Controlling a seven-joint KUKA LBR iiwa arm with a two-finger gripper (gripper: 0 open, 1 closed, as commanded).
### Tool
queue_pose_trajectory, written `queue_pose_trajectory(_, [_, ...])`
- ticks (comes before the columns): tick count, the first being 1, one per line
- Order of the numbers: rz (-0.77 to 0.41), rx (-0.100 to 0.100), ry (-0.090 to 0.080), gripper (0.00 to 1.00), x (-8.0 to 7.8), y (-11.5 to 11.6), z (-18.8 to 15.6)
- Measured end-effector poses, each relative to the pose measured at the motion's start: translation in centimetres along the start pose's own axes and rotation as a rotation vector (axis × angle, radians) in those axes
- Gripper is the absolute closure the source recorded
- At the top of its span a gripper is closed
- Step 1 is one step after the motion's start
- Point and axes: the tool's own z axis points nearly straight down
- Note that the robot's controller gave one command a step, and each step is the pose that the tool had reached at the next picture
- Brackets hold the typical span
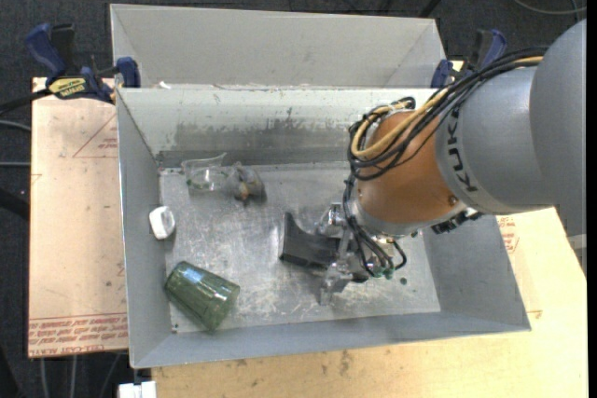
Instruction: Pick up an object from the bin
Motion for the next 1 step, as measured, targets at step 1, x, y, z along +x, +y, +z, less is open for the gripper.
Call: queue_pose_trajectory(1, [0.443,0.009,0.024,1.00,-0.63,0.52,-0.28])
